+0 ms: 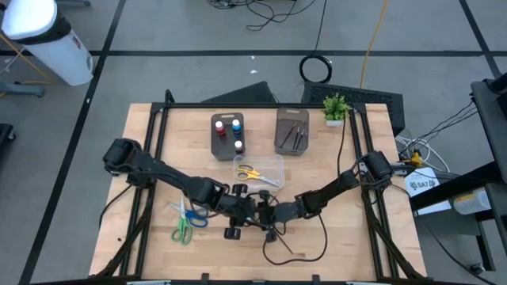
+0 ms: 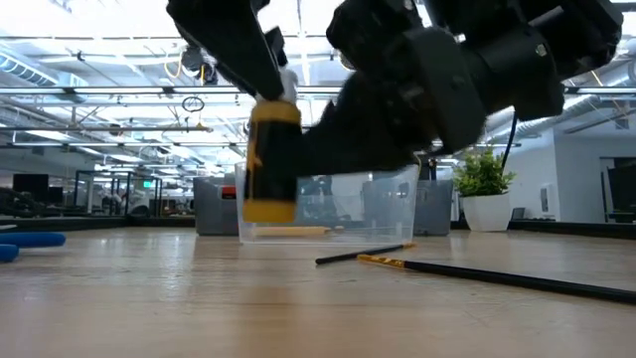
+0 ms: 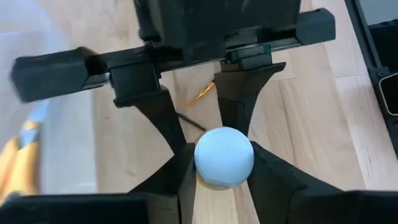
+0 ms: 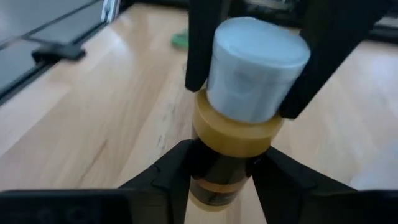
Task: Pick & Place Paint Supplies
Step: Put the yellow paint bottle into the left black bin
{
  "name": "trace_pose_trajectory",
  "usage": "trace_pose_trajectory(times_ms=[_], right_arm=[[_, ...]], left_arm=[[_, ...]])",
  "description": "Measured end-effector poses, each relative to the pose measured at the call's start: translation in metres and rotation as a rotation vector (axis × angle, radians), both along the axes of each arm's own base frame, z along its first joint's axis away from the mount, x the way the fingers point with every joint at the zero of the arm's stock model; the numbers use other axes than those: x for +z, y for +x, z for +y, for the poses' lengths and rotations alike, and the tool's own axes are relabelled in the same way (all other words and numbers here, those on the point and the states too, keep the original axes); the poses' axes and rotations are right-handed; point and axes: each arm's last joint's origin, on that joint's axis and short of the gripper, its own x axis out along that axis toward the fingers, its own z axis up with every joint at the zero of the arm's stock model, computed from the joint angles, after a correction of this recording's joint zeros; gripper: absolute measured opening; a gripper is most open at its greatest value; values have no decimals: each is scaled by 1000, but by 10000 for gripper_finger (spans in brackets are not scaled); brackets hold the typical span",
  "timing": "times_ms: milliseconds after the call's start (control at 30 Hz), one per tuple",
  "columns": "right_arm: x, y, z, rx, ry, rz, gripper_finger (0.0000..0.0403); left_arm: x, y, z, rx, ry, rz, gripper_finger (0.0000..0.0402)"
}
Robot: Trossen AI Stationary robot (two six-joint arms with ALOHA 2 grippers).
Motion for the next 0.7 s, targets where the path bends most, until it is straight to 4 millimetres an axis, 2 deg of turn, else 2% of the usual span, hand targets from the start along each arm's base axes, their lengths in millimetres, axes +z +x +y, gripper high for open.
trace_pose_trajectory(times_ms=[267, 400, 533, 700], right_arm=[[-1, -2, -3, -26, 0, 33, 202], [21, -5, -4, -24, 6, 20, 227], [38, -13, -7, -32, 5, 63, 241], [70, -26, -12, -56, 53, 81, 239]], left_arm=[[41, -33, -3, 61, 81, -72, 123], [60, -51, 2, 117, 118, -86, 123], [80, -73, 19, 204, 186, -100, 123], [104, -95, 53, 354, 240, -137, 123]])
